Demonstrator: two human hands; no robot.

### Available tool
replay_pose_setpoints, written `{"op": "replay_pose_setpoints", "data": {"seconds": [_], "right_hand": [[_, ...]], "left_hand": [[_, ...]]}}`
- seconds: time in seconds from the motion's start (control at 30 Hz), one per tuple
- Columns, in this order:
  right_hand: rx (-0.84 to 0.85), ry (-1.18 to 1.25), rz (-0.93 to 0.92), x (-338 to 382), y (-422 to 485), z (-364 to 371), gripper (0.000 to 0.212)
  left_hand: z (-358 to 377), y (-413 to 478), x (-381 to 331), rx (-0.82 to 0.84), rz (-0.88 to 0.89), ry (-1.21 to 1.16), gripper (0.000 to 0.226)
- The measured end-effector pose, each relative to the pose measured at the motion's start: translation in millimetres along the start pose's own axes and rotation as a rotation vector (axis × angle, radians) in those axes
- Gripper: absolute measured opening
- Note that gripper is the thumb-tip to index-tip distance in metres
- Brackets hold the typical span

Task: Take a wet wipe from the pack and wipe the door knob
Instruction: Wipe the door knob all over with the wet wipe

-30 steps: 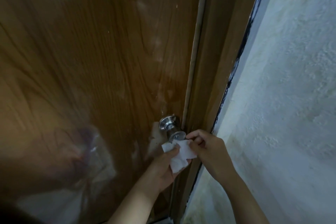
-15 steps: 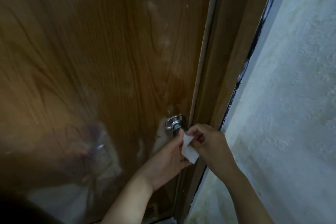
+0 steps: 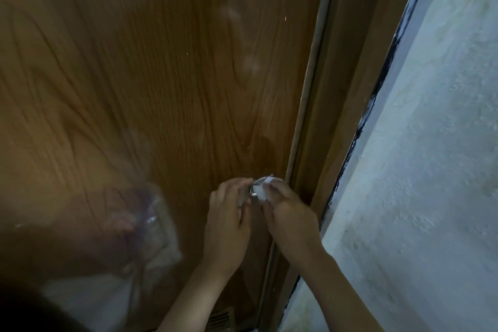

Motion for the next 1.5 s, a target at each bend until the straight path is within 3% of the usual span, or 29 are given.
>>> {"op": "replay_pose_setpoints", "data": {"seconds": [0.07, 0.17, 0.3, 0.5, 0.63, 0.7, 0.83, 0.97, 1.1, 1.5], "right_hand": [[-0.025, -0.066, -0.08, 9, -9, 6, 0.048], [-0.06, -0.167, -0.043, -1, -10, 8, 0.049], [-0.027, 0.217, 0.157, -34, -5, 12, 0.045], [-0.07, 0.176, -0.032, -16, -9, 7, 0.038], [-0.048, 0.371, 0.067, -33, -8, 10, 0.037], [-0.025, 0.33, 0.057, -30, -8, 8, 0.038], [-0.096, -0.034, -0.145, 2, -10, 4, 0.034], [-0.186, -0.112, -0.143, 6, -11, 2, 0.034], [-0.15, 0.453, 0.063, -22, -7, 4, 0.036], [-0.142, 0.774, 0.337, -53, -16, 26, 0.045]], "left_hand": [[6, -4, 2, 0.042, -0.006, 0.081, 0.042], [20, -6, 5, 0.165, 0.003, 0.194, 0.053], [35, -9, 12, 0.3, 0.032, 0.268, 0.059], [45, -11, 19, 0.265, 0.035, 0.274, 0.057], [46, -10, 12, 0.253, 0.081, 0.275, 0.047], [45, -9, 9, 0.23, 0.096, 0.239, 0.043], [41, -9, 15, 0.188, 0.047, 0.175, 0.052], [42, -8, 17, 0.199, 0.026, 0.138, 0.054], [42, -3, 12, 0.185, 0.034, 0.143, 0.044], [47, 18, -8, 0.274, 0.074, 0.392, 0.035]]}}
Point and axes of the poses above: each hand's wrist, its own y-axis towards the middle knuckle, its own z-axis out of the palm, x = y × z, the point moved 8 cm from there along y, towards the middle knuckle, and after that the axes turned 8 degrees about x, right-handed, at the moved point
